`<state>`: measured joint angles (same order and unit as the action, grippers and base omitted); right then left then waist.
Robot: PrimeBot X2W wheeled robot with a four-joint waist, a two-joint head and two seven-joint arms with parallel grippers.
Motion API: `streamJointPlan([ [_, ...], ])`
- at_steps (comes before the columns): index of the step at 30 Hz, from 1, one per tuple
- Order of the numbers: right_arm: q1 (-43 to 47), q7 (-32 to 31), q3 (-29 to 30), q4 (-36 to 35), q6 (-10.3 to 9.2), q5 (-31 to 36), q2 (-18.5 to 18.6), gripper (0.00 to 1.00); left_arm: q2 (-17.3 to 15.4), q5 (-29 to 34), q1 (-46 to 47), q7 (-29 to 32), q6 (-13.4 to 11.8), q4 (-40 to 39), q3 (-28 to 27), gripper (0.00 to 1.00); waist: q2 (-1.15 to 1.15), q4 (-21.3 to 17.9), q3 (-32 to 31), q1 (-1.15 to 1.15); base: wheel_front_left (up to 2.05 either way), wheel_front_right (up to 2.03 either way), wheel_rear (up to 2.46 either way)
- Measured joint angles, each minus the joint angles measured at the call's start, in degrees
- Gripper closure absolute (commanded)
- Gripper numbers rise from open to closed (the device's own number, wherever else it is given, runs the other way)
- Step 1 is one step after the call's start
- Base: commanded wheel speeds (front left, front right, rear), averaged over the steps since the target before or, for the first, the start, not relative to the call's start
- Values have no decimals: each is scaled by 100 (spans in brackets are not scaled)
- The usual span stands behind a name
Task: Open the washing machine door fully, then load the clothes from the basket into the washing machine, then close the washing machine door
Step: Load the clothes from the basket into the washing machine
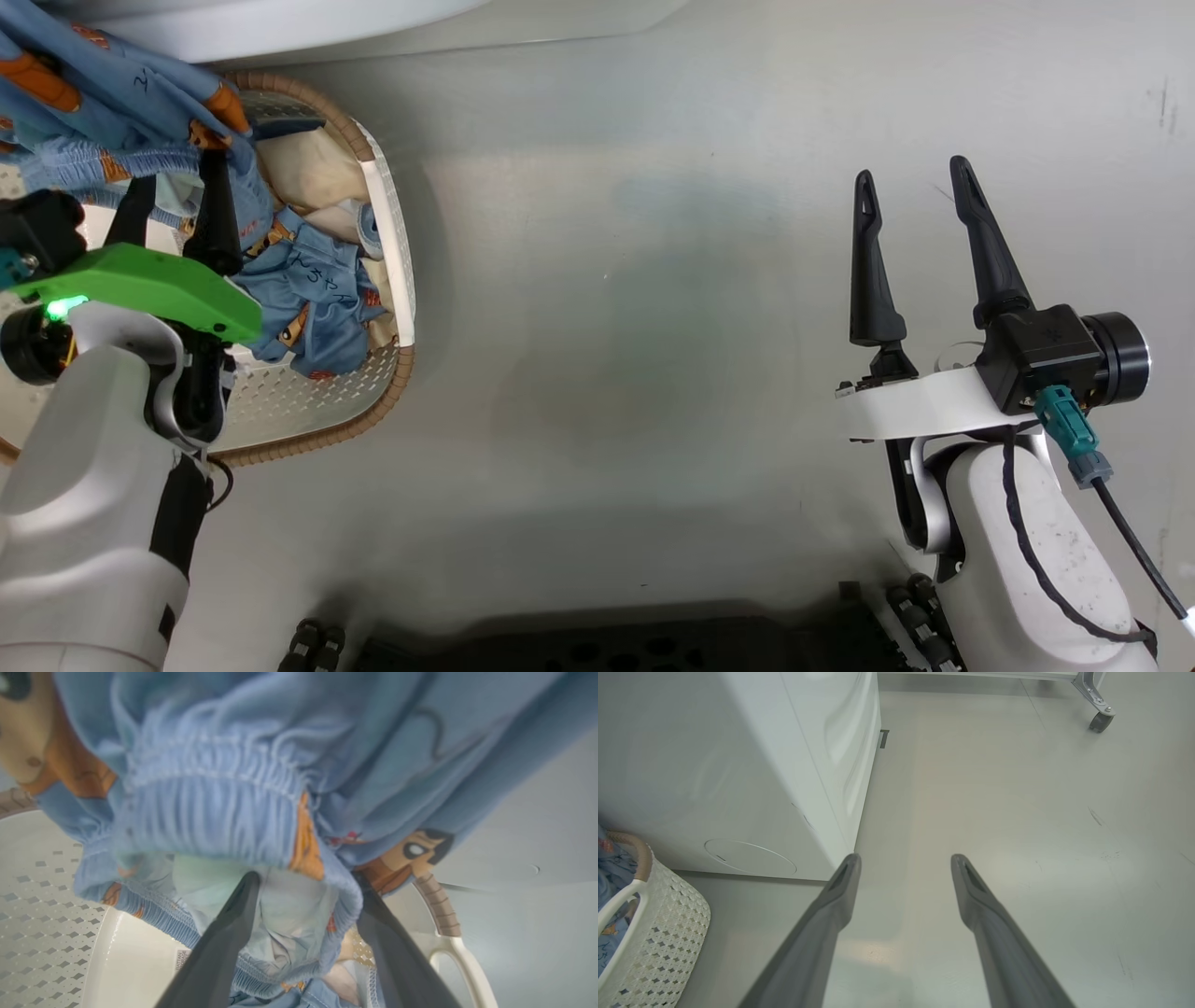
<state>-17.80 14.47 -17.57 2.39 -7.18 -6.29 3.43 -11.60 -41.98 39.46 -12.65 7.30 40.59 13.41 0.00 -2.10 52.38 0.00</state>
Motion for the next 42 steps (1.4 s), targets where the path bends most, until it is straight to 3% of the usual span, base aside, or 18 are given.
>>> streamJointPlan([
  [19,-40,0,9,-94,0,56,-2,0,-270,-449,669,124,0,563,180,0,0,-106,219,0,0,0,0],
  [20,-40,0,12,-100,0,57,-2,0,-271,-491,679,124,0,597,178,6,0,-107,221,0,0,0,0],
  [21,-40,0,14,-105,0,64,-2,0,-271,-555,693,124,0,645,167,28,0,-108,222,0,0,0,0],
  [22,-40,0,15,-110,0,81,-2,0,-272,-634,709,124,0,682,168,60,0,-110,223,0,0,0,0],
  [23,-41,0,15,-111,0,88,-2,0,-274,-675,730,124,0,700,170,100,0,-110,222,0,0,0,0],
  [34,-52,0,108,-110,-1,93,-2,0,-290,-637,766,-14,0,744,627,100,0,-35,102,0,0,0,0],
  [42,-79,0,151,-12,-1,92,-1,0,-233,-627,285,-130,0,702,977,100,0,105,-166,0,0,0,0],
])
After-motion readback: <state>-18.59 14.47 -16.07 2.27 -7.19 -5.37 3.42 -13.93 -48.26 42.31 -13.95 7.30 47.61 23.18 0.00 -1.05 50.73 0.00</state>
